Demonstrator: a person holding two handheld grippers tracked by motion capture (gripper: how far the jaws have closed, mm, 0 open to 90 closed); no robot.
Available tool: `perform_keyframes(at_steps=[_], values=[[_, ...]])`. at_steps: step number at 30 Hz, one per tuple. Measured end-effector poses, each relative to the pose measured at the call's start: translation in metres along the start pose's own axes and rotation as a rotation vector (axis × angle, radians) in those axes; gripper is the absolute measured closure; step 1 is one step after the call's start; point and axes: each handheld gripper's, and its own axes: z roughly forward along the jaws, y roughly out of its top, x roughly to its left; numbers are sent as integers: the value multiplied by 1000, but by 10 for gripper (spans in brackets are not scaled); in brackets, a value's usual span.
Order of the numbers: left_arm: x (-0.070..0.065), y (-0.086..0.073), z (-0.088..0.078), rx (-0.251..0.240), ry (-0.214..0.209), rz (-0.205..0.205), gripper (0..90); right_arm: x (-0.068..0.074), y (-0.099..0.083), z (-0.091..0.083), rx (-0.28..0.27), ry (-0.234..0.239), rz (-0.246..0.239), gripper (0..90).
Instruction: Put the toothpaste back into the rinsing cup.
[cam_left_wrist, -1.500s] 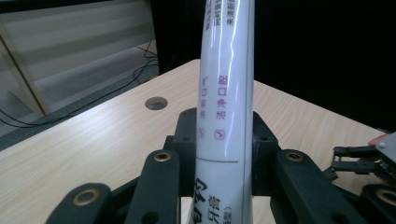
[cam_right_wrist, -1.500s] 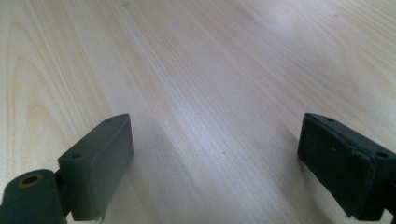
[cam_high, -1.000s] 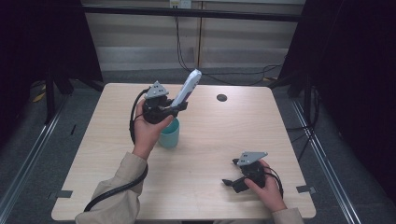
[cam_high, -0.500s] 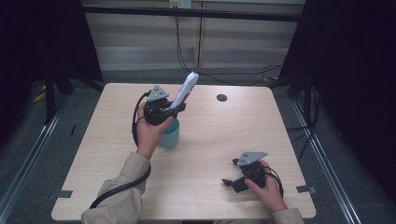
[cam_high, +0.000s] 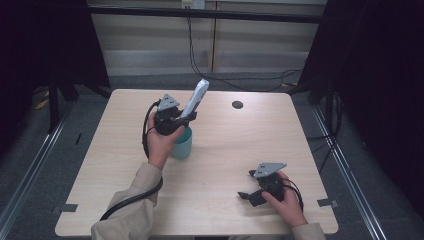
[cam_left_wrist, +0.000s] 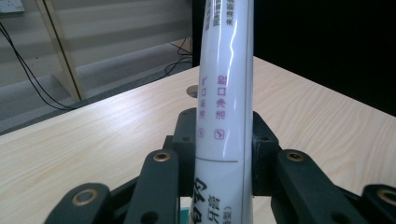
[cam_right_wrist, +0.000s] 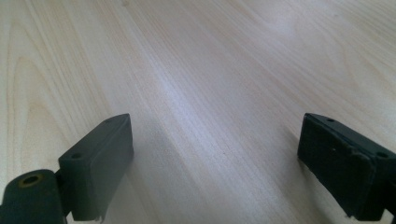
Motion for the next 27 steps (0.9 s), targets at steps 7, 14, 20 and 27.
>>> perform_keyframes(at_steps=[7, 14, 20, 27], values=[[1, -5, 3, 2, 2, -10, 706, 0, 0, 0, 0, 0, 0, 99], [-1, -10, 8, 8, 8, -10, 705, 0, 0, 0, -1, 0, 1, 99], [-2, -14, 10, 15, 10, -16, 704, 0, 0, 0, 0, 0, 2, 99], [0, -19, 10, 17, 16, -20, 701, 0, 0, 0, 0, 0, 2, 99]])
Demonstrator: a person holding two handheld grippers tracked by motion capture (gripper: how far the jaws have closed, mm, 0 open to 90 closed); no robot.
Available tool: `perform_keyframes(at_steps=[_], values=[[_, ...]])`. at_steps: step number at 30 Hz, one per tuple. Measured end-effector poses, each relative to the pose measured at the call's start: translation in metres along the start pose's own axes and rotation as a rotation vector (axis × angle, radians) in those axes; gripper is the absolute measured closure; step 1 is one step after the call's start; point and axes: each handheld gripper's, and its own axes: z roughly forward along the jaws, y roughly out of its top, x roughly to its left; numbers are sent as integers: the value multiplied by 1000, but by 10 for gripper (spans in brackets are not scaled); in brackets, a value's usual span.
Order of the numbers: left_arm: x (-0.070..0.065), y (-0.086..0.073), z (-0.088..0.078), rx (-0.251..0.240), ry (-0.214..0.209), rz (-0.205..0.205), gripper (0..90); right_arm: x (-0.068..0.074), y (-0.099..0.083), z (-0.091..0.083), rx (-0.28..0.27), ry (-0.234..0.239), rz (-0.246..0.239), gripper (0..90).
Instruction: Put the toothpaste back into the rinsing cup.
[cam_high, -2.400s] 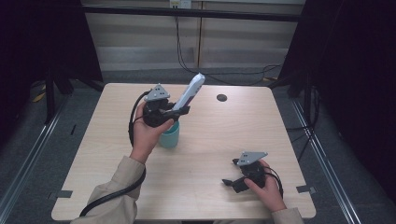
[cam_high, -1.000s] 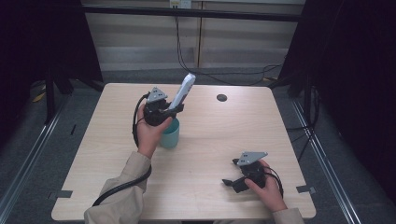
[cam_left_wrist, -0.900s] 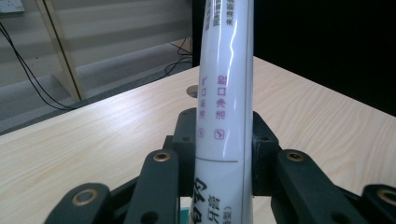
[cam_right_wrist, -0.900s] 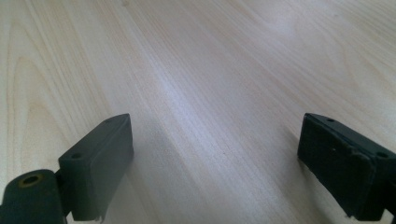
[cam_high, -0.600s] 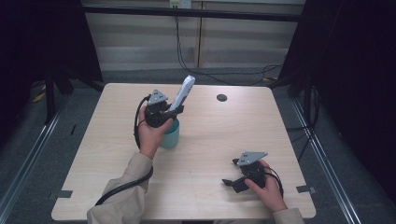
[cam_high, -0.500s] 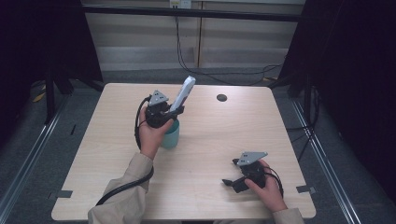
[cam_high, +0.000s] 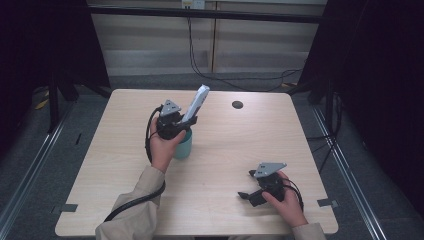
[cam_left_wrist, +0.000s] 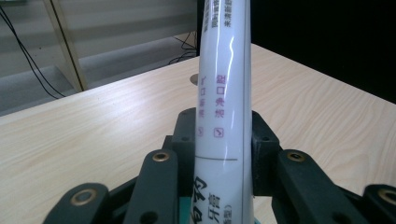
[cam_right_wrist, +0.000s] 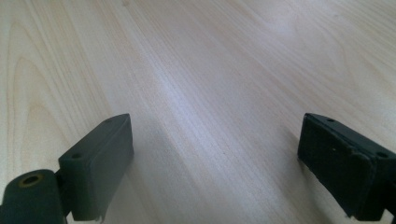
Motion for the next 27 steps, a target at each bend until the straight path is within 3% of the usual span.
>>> perform_keyframes(at_steps=[12, 17, 27], values=[[1, -9, 3, 31, 6, -10, 700, 0, 0, 0, 0, 0, 0, 99], [3, -11, 3, 28, 5, -25, 701, 0, 0, 0, 0, 0, 0, 99], [3, -15, 3, 26, 7, -19, 701, 0, 0, 0, 0, 1, -1, 99]])
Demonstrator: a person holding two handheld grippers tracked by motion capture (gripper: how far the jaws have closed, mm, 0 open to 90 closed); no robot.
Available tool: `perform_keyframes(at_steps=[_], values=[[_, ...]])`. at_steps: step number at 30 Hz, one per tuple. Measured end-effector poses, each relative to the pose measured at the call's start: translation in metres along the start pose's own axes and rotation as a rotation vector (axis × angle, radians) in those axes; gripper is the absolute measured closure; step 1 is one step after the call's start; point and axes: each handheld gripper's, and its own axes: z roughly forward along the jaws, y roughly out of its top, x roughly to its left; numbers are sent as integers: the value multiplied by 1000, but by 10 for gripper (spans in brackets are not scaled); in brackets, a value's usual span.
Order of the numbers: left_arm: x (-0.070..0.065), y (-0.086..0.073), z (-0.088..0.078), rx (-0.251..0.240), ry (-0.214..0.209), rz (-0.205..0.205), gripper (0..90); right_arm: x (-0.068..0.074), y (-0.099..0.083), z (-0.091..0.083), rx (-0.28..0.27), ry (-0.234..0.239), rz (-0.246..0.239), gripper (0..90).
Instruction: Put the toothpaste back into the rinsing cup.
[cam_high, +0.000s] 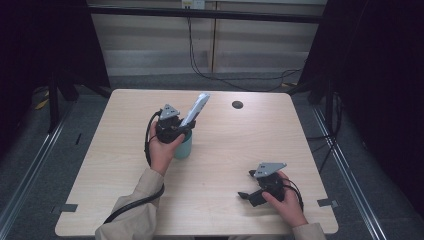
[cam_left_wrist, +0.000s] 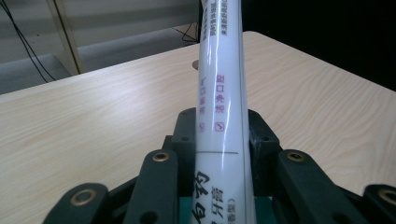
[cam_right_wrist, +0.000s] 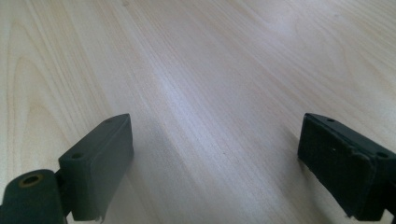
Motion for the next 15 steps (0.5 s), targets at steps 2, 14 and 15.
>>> perform_keyframes(at_steps=[2, 14, 15], values=[[0, -1, 0, 1, 9, -3, 698, 0, 0, 0, 0, 0, 1, 99], [2, -6, -1, -9, 12, -10, 688, 0, 0, 0, 0, 0, 1, 99], [2, -6, -1, -8, 15, -7, 688, 0, 0, 0, 0, 0, 1, 99]])
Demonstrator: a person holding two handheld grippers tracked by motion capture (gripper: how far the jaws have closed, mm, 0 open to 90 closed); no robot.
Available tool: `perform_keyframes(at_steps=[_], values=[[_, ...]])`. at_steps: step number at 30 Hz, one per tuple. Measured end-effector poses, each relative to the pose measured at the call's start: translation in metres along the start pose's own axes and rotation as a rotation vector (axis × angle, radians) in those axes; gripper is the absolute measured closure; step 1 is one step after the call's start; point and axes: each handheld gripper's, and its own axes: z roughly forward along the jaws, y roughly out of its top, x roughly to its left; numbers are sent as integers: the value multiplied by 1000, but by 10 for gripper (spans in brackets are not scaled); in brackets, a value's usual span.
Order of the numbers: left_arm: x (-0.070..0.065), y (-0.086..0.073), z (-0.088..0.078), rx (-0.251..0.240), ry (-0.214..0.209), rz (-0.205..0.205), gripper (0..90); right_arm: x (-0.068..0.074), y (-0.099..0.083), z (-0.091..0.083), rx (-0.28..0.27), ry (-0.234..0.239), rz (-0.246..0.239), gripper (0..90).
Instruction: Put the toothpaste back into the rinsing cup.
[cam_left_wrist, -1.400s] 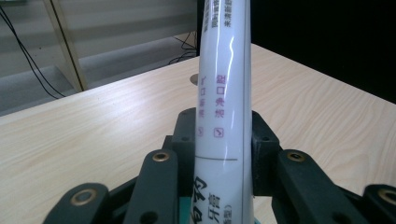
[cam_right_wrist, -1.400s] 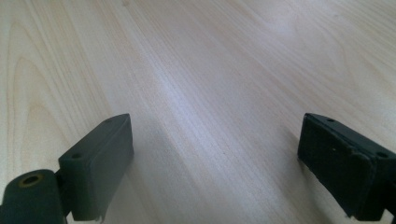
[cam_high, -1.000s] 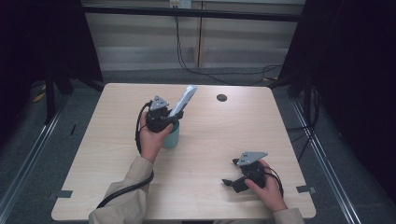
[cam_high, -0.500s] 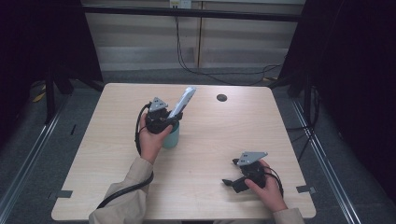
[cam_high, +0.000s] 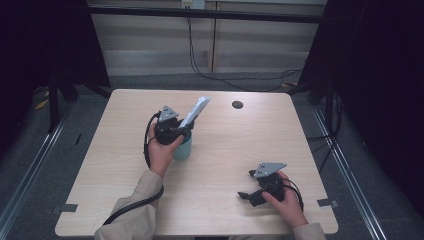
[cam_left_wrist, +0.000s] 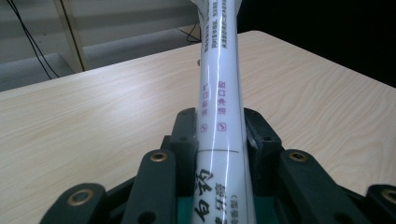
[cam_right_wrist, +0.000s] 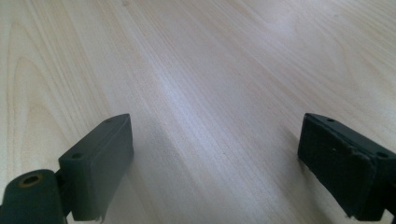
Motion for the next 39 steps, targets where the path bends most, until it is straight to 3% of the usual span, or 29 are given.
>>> perform_keyframes(at_steps=[20, 32, 34, 35, 39], values=[[0, 0, -1, -21, 1, 4, 721, 0, 0, 0, 0, 0, 0, 99], [-6, 20, -21, -49, -26, 38, 723, 0, 0, -1, 1, 2, 2, 105], [-9, 24, -29, -53, -49, 56, 724, -2, 4, -3, 11, 17, 16, 125], [-11, 26, -31, -53, -56, 59, 723, -4, 11, -10, -28, 21, 49, 138], [-19, 30, -41, -56, -75, 68, 723, -10, 26, -20, -82, 18, 101, 142]])
